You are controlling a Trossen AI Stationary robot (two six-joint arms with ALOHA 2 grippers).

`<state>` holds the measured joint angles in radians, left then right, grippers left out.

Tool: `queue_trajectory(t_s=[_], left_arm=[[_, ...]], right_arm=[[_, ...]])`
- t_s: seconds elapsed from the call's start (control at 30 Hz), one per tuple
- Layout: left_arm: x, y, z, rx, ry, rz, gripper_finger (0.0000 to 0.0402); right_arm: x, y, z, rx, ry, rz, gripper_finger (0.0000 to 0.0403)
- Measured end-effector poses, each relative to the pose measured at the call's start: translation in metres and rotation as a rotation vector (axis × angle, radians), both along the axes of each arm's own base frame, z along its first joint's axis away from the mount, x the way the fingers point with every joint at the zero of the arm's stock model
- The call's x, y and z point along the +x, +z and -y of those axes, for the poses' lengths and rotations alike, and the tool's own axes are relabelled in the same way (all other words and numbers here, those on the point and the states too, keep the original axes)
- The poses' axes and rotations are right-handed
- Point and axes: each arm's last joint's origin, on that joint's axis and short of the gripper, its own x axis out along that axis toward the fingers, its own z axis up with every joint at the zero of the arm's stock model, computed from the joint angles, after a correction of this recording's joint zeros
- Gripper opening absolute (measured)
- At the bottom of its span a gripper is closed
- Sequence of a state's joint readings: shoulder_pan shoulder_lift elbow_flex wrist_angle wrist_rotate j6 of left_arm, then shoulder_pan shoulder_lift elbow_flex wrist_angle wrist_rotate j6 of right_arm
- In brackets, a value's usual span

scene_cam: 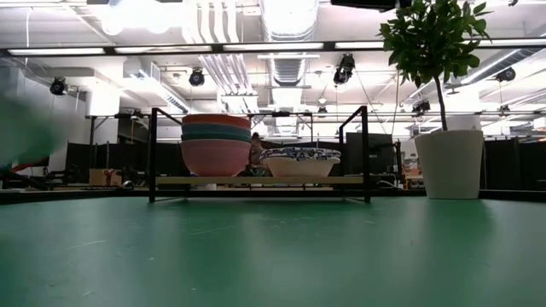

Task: Place and stack bowls onto a shelf
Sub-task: Stack blue patterned bowl on top of the blue patterned bowls on the shelf

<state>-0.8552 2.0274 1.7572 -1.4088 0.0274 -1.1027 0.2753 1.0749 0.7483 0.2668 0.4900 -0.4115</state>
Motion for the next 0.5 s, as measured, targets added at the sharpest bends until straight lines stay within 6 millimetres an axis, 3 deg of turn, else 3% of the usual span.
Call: queue_trajectory(t_s=[0.2, 0.5], left_arm=[[0.021, 0.041, -0.024, 0.238, -0.310, 0.180, 0.0001], [0.056, 0.062, -0.082, 0.602, -0.699, 0.214, 0.0000]], right_arm=[[-0.019, 0.008, 0.005, 0.072, -0.009, -0.027, 0.0034], [-0.031, 0.007, 0.003, 0.209, 0.111, -0.088, 0.0034]])
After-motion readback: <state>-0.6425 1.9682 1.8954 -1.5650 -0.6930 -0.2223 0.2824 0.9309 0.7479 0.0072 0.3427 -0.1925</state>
